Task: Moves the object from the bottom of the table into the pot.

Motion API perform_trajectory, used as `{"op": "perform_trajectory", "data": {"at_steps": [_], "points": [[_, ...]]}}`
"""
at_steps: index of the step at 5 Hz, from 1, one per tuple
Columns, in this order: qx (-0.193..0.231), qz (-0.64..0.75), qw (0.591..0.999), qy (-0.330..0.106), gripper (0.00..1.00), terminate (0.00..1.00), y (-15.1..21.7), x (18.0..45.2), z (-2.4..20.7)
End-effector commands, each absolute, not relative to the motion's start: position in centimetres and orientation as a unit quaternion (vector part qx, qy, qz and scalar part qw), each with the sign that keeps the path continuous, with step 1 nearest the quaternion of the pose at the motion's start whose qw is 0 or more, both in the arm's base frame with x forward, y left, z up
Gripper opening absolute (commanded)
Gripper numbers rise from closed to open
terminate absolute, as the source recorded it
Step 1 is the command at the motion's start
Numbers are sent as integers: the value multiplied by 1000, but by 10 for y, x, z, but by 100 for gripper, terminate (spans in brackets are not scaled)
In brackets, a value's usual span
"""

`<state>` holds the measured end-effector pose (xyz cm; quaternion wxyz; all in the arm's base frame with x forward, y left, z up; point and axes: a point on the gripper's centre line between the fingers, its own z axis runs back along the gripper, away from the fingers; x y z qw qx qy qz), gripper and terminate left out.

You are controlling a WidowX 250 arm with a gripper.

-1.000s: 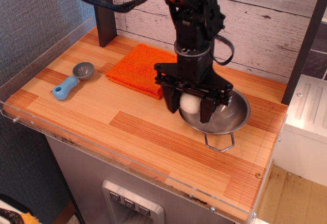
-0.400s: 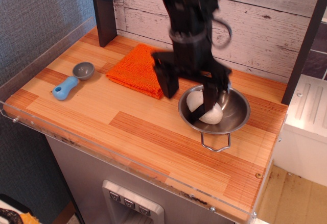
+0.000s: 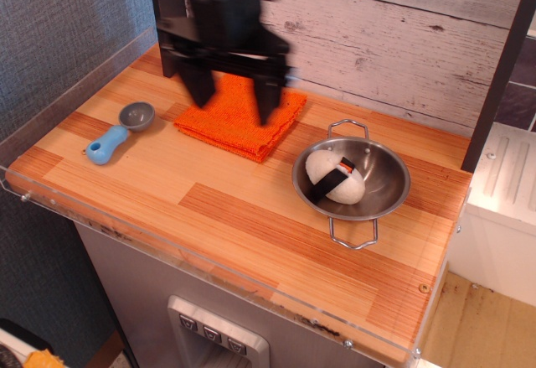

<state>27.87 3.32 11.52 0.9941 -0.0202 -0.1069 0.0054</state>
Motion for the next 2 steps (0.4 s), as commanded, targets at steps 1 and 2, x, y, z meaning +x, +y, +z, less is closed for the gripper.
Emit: {"op": "perform_trajectory", "data": {"at_steps": [1,2], "points": [[-9,-34,995,-96,100,0,55,272,113],[-15,-44,997,-68,100,0,66,267,115]]}}
